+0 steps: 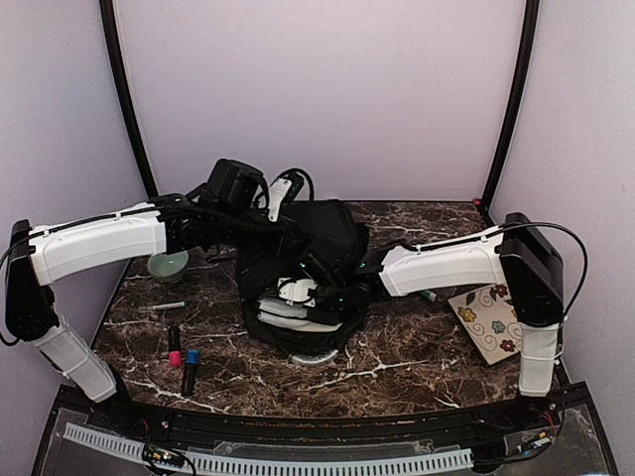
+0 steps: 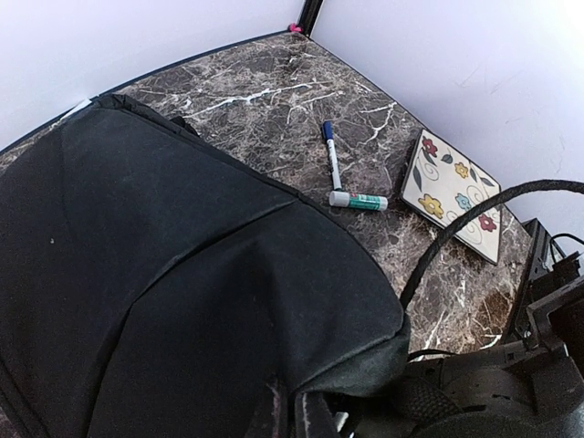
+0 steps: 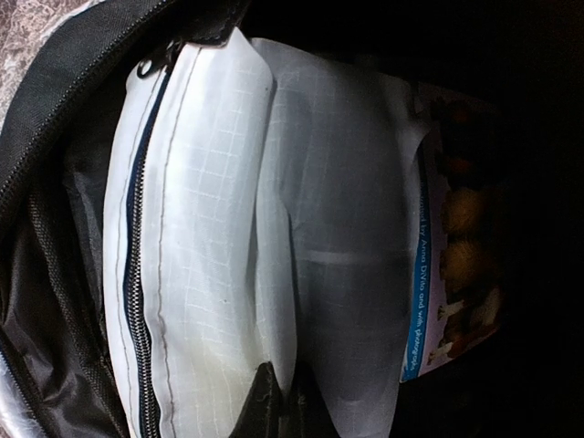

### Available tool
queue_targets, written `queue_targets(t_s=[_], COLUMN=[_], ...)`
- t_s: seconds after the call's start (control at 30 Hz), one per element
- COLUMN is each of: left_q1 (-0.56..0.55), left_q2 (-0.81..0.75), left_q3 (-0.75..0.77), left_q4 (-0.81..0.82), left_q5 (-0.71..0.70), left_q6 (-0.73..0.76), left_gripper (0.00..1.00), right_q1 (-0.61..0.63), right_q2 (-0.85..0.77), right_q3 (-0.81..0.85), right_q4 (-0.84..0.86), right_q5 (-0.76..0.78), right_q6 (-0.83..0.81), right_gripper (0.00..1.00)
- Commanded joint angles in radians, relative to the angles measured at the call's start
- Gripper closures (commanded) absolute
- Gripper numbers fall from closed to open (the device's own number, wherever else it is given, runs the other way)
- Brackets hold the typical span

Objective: Pack the student bag
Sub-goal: Adjust the pencil case in the largest pocket of the bag.

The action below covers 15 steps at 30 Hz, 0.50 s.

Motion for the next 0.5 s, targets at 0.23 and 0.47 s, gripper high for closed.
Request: queue_targets(t_s=[0.23, 0.47], left_q1=[0.015, 0.015], left_q2=[-0.055, -0.055], left_q3=[0.004, 0.017], left_q4=[0.116, 0.107], left_q5=[0.029, 0.034], left_q6=[-0.017, -0.019], left_gripper=[1.00, 1.00], right_q1=[0.039, 0.040], right_q2=[-0.192, -0.134], right_q3=[-0.176, -0.182], right_q4=[0.278, 0.444], right_q5=[0.342, 0.431], right_q6=[-0.214, -0.317], right_gripper=[1.00, 1.00])
